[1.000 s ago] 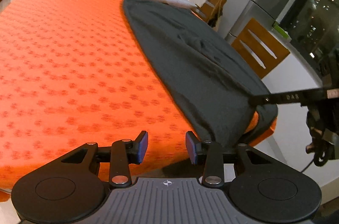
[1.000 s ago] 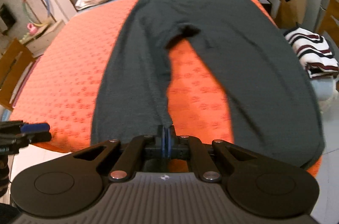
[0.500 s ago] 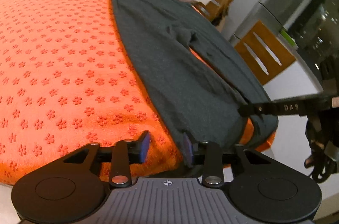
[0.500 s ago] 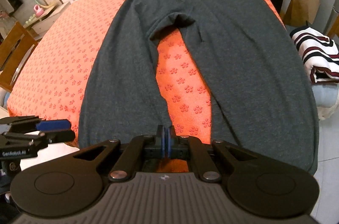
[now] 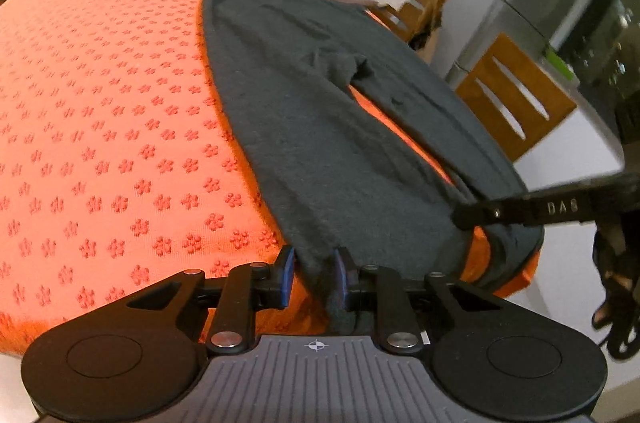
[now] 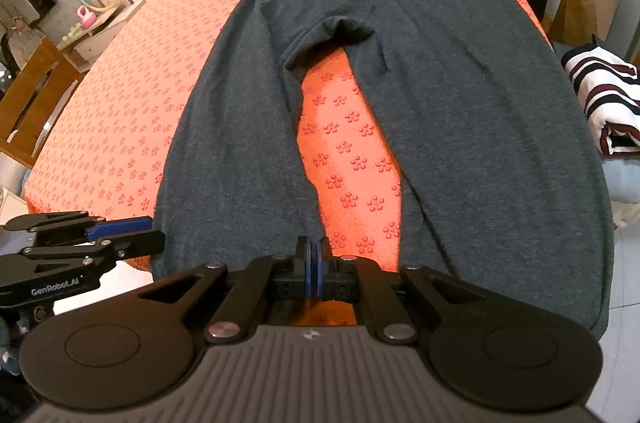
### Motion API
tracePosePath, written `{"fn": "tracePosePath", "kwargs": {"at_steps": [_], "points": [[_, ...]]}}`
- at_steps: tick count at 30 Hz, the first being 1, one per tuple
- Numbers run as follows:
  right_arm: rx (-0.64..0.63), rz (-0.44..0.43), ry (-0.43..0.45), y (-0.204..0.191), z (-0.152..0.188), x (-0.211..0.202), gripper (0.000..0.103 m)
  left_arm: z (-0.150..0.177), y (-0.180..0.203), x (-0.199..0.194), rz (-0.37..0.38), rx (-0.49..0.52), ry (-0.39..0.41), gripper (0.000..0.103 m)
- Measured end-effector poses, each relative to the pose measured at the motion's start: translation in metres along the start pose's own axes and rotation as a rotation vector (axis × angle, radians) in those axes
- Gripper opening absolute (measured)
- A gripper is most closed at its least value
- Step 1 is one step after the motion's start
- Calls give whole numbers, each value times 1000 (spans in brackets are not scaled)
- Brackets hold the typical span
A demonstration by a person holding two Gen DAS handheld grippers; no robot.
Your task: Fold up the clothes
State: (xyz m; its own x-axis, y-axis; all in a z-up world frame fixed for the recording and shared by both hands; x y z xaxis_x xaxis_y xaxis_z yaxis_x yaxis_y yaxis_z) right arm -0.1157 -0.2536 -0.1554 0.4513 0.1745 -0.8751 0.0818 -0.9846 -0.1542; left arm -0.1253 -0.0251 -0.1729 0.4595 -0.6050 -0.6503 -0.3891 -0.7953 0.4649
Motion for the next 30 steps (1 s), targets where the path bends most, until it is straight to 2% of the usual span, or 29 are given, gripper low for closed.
{"fn": "tracePosePath", "kwargs": {"at_steps": [2, 3, 8, 16, 19, 23, 26, 28, 30], "points": [[6, -4, 1, 0, 1, 0, 4, 2, -1, -1, -5, -22, 16, 13], [9, -5, 1, -1, 2, 0, 4, 2, -3, -1, -3, -37, 21, 2], [37, -22, 12, -5, 4, -4, 4, -4, -15, -21, 11, -107, 71, 2], [124, -110, 37, -34, 11, -27, 4, -27, -40, -84, 13, -128, 128, 2], [134, -113, 59, -47, 14, -34, 4, -29, -48, -91, 23, -103, 93, 2], [156, -62, 84, -49, 17, -35, 4, -18, -50, -76, 59, -84, 4, 4], [165, -39, 86, -44, 18, -35, 4, -10, -44, -64, 75, -72, -20, 7], [161, -28, 83, -39, 19, -34, 4, -5, -39, -56, 84, -64, -33, 17], [154, -23, 75, -34, 18, -32, 4, -2, -34, -48, 85, -59, -34, 22]]}}
Point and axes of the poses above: each gripper's, at about its wrist camera, not at the fingertips, and x roughly the way its jaws point, y to its right, z to its underside, the point moved 4 cm from there along x, roughly the way its jaws point, and after that the axes turned 10 degrees about z, right-handed, at the moved point
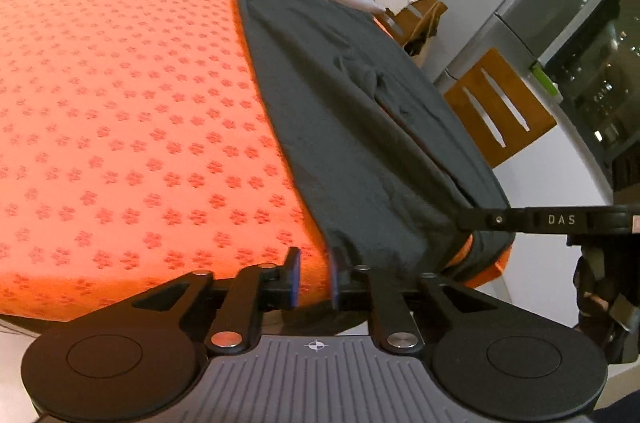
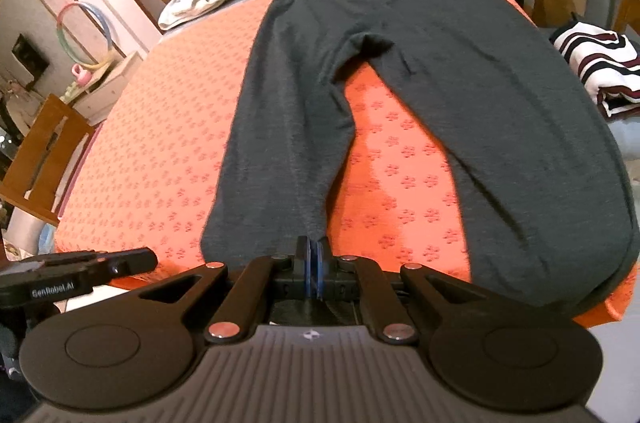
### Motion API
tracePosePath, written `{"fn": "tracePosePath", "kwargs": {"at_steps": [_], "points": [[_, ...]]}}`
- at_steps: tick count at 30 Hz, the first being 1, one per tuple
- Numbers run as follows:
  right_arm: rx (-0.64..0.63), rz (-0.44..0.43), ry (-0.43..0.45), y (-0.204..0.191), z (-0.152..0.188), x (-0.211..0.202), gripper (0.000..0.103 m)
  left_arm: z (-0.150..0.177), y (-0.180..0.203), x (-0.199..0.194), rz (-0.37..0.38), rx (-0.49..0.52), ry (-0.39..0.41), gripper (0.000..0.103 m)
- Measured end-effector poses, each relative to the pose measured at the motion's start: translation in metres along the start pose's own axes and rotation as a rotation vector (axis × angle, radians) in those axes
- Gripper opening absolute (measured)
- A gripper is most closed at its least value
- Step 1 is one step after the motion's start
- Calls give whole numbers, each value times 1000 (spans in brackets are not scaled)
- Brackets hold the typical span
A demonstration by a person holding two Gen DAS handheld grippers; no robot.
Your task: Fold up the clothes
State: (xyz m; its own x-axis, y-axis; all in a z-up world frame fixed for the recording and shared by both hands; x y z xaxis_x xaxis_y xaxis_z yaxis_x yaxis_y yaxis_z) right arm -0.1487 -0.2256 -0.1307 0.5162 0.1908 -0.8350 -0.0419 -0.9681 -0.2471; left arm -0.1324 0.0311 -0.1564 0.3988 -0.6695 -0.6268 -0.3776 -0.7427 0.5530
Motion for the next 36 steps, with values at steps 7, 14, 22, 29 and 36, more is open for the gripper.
{"fn": "tracePosePath", "kwargs": {"at_steps": [7, 14, 22, 29, 36], "points": [[-40, -6, -33, 15, -8, 10, 4, 7, 8, 25, -49, -3, 20, 28], [-72, -33, -59, 22, -11, 16, 4, 10, 13, 31, -92, -8, 95, 28], [-91, -48, -70, 22, -12, 19, 4, 15, 18, 36, -91, -2, 104, 2], [-60, -81, -59, 14, -12, 9, 4, -3, 17, 4, -61, -24, 155, 2], [39, -181, -33, -13, -9, -9, 4, -33, 5, -45, -40, -44, 177, 2]]}}
Point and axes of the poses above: each gripper's, at about its wrist camera, not at the fingertips, and x roughly the way its jaws point, y to its right, z to its underside, the point moved 4 cm from there along x, roughly the way its jaws point, and after that the axes turned 10 degrees about z, right-handed, at the moved point
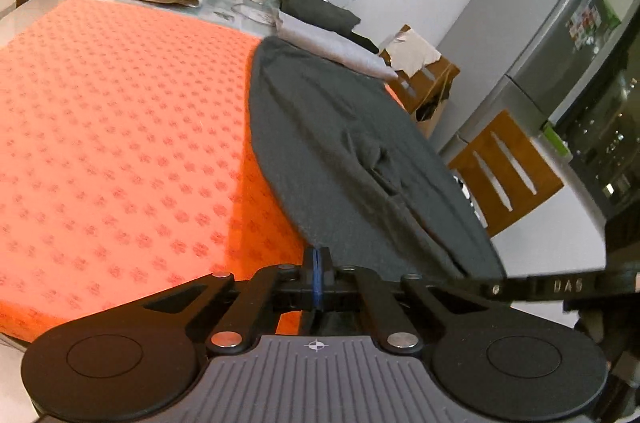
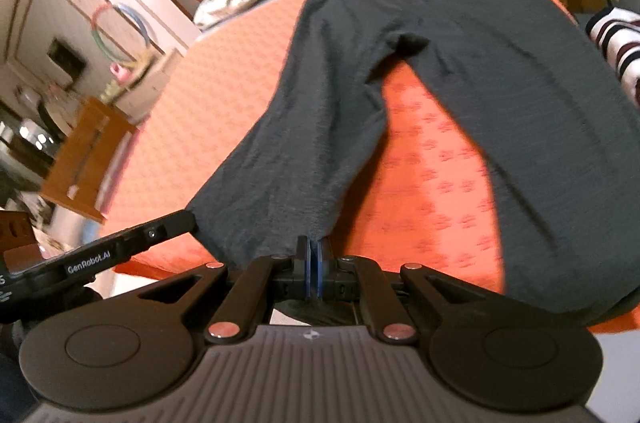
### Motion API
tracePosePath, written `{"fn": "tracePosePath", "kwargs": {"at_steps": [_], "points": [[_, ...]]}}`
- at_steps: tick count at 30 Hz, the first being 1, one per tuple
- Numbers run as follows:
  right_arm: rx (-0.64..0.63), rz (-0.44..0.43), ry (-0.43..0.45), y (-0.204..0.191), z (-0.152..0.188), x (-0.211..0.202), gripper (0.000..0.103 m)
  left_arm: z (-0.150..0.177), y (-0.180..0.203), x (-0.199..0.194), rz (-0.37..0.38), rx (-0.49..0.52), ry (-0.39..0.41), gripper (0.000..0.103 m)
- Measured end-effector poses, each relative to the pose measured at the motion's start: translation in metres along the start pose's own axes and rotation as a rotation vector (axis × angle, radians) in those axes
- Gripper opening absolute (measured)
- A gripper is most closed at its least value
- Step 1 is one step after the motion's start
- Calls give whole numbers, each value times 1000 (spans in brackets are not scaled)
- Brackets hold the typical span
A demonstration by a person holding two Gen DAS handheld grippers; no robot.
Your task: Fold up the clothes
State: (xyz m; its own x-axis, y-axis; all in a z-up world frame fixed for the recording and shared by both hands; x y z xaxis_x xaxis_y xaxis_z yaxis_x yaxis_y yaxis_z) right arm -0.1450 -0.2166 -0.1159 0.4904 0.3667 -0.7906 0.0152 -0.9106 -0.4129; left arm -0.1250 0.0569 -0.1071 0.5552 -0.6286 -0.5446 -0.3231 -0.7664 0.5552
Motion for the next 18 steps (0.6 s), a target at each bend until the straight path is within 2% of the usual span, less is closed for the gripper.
{"fn": "tracePosePath", "kwargs": {"at_steps": [4, 7, 13, 16, 18], "points": [[48, -36, 12, -17, 5, -1, 4, -18, -16, -23, -14, -24, -22, 2], [69, -31, 17, -25, 11, 5, 4, -21, -30, -26, -49, -22, -54, 2], [72, 80, -31, -14, 34, 38, 5, -3, -58, -14, -114, -7, -128, 2], [35, 150, -61, -7, 49, 52, 7, 8, -59, -8, -94, 30, -156, 4], [16, 172, -66, -6, 55, 52, 8, 15, -53, -4, -69, 97, -175, 6]]}}
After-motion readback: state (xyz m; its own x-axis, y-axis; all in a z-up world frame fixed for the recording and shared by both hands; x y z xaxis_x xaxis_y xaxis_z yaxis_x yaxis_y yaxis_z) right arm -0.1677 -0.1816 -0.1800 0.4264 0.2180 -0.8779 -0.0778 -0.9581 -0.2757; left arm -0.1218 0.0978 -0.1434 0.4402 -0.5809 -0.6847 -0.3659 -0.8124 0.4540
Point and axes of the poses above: each gripper's, at about its wrist camera, not at the fingertips, and x roughly the way its jaws point, y to its right, z to its underside, the point moved 4 cm from there along x, roughly the way its jaws point, and after that the axes turned 10 degrees about z, right-handed, at the moved point
